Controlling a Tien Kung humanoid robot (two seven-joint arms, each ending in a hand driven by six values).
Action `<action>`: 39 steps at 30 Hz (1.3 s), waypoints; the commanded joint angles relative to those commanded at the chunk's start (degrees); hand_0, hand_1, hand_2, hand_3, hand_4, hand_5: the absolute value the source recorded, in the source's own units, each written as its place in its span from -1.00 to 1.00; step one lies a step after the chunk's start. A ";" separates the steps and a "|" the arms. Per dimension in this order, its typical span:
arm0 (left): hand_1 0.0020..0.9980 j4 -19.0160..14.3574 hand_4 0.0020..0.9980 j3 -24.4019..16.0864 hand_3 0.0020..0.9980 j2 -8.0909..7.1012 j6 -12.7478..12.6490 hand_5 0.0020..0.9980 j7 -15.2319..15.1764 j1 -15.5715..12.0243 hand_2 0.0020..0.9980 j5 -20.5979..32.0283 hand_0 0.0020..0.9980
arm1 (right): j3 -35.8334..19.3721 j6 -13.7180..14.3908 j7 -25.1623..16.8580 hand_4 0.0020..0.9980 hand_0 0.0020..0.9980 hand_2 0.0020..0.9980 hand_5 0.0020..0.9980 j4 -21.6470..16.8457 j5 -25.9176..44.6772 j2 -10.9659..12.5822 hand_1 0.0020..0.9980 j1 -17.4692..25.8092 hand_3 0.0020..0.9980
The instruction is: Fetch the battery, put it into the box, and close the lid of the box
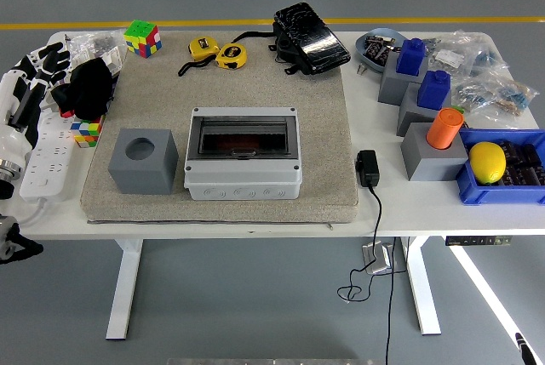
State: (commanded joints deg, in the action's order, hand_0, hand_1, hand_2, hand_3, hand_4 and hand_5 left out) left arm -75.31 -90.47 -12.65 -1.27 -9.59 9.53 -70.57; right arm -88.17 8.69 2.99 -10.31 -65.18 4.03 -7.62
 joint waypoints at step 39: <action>0.65 -0.03 1.00 -0.01 0.62 0.08 -0.38 0.48 -0.14 0.21 0.63 0.04 0.69 | -0.50 -0.06 -0.26 1.00 0.64 0.50 1.00 0.00 0.04 -0.24 0.54 -0.21 0.59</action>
State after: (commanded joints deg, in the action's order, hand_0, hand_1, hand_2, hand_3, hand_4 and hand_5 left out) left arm -75.34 -90.49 -12.57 -1.64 -9.73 9.74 -70.54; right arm -88.67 8.63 2.73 -10.31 -65.14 3.79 -7.83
